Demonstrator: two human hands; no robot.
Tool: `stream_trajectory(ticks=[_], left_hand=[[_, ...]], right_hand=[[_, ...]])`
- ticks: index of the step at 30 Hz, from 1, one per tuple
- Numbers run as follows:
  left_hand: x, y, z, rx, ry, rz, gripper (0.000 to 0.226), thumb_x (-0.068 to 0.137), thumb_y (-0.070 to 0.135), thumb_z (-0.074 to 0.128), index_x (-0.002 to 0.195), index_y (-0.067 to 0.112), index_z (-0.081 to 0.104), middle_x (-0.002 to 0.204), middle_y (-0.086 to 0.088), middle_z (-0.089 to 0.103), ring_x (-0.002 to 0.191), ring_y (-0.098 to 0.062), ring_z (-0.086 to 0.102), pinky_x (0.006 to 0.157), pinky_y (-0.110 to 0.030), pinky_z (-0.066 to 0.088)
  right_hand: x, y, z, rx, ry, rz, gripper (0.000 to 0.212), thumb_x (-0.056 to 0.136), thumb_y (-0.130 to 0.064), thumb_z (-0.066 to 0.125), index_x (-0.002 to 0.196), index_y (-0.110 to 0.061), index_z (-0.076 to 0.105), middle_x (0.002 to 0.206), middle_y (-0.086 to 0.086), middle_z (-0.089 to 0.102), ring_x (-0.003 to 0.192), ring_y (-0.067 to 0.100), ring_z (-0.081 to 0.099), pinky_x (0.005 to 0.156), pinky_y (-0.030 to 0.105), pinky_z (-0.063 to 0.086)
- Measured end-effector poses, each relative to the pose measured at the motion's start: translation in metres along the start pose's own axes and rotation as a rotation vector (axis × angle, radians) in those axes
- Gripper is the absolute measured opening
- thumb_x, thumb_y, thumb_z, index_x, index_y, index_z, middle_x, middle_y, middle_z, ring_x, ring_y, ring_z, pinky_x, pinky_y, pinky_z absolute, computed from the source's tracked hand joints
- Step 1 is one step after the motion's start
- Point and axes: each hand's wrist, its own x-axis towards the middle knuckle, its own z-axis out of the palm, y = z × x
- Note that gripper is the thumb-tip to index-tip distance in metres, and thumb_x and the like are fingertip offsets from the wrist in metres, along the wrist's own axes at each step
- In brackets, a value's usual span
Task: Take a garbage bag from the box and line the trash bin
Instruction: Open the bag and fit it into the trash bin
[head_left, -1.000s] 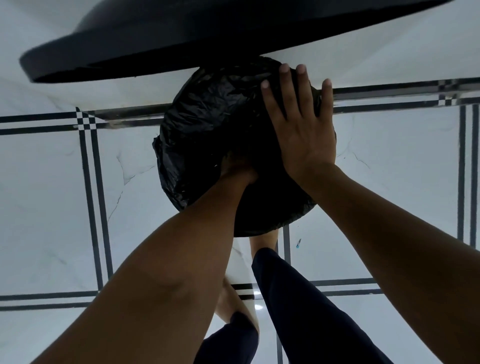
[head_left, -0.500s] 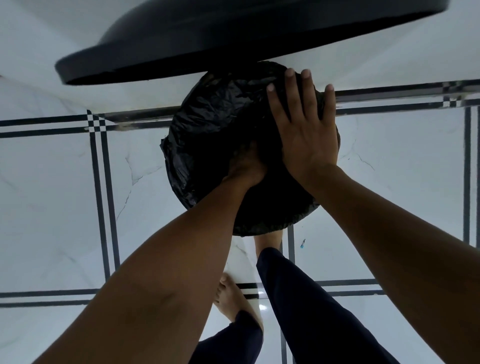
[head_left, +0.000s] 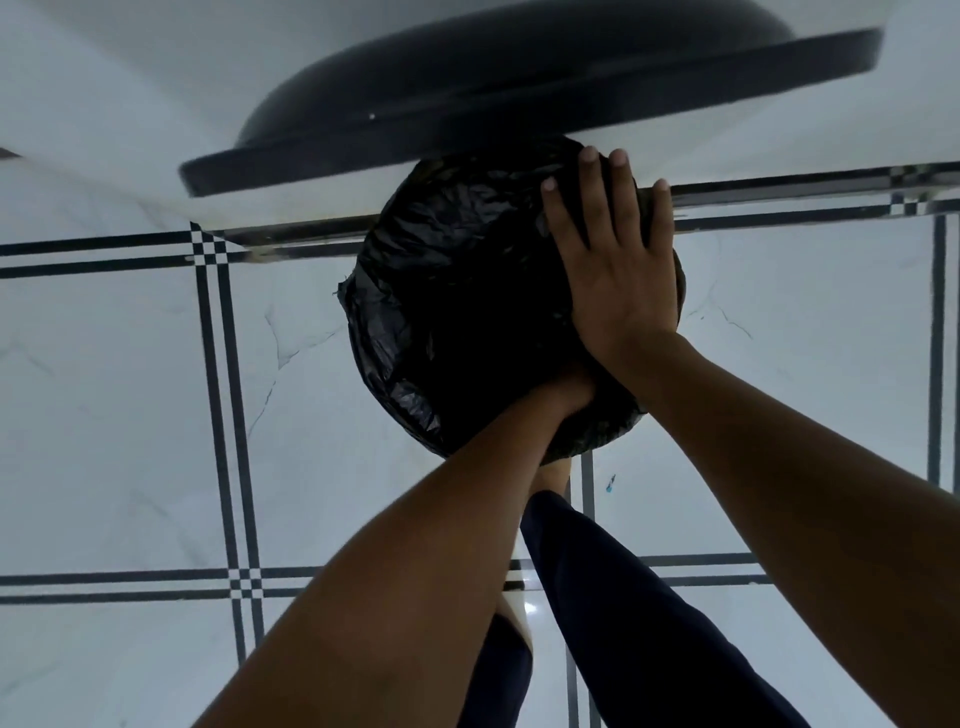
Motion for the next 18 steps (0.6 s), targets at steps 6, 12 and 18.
stream_trajectory(ticks=[6,12,18], left_hand=[[-0.018,0.002,-0.032,0.189,0.327,0.052,0.039,0.105,0.025,0.041,0.137,0.009,0.057,0.14,-0.019,0.058,0.13,-0.035,0.053,0.104,-0.036,0.04],[-0.099,-0.001,-0.091,0.221,1.061,0.554,0.03,0.088,0.011,0.052,0.112,0.013,0.07,0.108,-0.007,0.071,0.1,-0.025,0.064,0.088,-0.036,0.05],[-0.093,-0.008,-0.132,0.393,1.152,0.293,0.045,0.102,0.035,0.045,0.134,0.005,0.054,0.136,-0.02,0.056,0.123,-0.04,0.053,0.096,-0.049,0.046]], right_hand=[[-0.002,-0.001,-0.008,0.107,0.002,0.016,0.068,0.099,-0.022,0.036,0.164,-0.018,0.015,0.17,0.019,0.011,0.157,0.04,0.01,0.123,0.064,0.015],[0.004,-0.003,-0.024,0.415,0.009,0.13,0.062,0.102,-0.03,0.04,0.159,-0.01,0.029,0.164,0.017,0.032,0.154,0.036,0.025,0.123,0.052,0.025],[0.036,0.001,-0.043,0.507,-0.116,0.204,0.045,0.099,-0.034,0.044,0.125,-0.001,0.063,0.123,0.024,0.065,0.117,0.044,0.059,0.097,0.046,0.047]])
